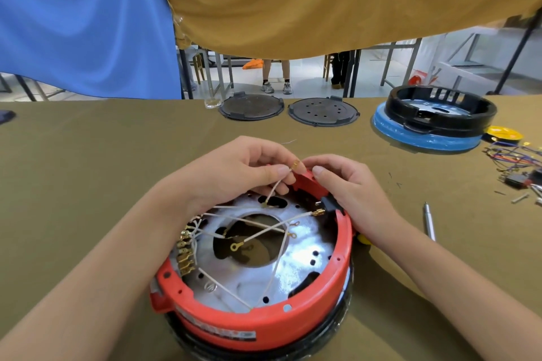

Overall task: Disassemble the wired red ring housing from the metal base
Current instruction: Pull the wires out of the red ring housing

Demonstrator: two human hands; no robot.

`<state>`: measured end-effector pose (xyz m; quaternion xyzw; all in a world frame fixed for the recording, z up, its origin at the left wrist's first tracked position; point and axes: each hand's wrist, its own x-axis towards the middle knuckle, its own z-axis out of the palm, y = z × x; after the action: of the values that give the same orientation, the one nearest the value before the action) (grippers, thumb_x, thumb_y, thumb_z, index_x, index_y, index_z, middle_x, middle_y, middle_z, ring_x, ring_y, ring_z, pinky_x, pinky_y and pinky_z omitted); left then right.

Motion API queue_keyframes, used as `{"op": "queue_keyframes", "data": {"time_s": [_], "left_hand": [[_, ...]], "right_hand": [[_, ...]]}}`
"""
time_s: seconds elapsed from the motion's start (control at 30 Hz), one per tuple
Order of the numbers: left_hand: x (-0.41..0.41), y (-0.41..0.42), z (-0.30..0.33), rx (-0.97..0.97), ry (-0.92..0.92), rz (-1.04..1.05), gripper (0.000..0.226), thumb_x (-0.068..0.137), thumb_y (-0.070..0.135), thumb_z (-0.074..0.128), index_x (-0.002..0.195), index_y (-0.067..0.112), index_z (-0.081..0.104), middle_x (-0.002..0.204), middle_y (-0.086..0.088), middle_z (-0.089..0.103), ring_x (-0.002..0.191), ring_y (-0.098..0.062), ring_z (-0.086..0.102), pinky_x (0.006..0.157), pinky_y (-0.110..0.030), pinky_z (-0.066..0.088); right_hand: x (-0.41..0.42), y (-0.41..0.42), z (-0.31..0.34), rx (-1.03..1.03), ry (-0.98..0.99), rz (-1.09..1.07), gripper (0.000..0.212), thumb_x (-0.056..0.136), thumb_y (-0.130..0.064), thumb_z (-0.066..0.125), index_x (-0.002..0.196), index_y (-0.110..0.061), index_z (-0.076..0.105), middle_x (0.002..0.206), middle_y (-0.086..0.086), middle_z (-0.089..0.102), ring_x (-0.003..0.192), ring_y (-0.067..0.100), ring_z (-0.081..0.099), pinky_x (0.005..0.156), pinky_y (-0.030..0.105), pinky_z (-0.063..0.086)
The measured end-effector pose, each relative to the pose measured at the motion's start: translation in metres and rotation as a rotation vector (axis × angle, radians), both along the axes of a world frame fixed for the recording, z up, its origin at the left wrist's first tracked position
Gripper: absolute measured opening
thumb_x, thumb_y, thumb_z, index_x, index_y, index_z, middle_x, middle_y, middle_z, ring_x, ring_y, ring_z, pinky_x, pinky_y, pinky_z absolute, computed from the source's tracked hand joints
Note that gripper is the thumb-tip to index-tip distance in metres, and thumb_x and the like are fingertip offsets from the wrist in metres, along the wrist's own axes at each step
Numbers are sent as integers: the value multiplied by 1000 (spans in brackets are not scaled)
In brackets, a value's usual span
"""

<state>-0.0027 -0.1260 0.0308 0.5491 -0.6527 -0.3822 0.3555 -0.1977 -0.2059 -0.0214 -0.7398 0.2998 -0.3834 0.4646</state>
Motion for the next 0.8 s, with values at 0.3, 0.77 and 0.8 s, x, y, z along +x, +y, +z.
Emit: {"op": "queue_keyframes", "data": {"time_s": [0.3,0.77,0.8], "left_hand": [[-2,2,-2,21,73,54,19,98,8,57,103,19,72,87,0,73,76,-9,63,72,-20,53],[3,12,4,-120,-205,151,9,91,18,68,94,26,71,84,6,75,74,-8,69,73,-26,55],[4,13,4,-132,-244,145,8,92,20,67,93,26,71,83,9,75,73,-8,69,72,-25,55]], "right_hand": [[-2,14,20,-435,-12,-3,20,89,-9,71,107,-16,72,97,-7,70,94,9,65,82,19,51],[2,10,11,-356,10,-84,11,88,-13,73,90,-24,73,82,-13,70,84,11,66,78,36,55],[2,10,10,-355,11,-95,11,88,-14,73,90,-25,73,81,-13,70,83,11,66,77,35,55]]}}
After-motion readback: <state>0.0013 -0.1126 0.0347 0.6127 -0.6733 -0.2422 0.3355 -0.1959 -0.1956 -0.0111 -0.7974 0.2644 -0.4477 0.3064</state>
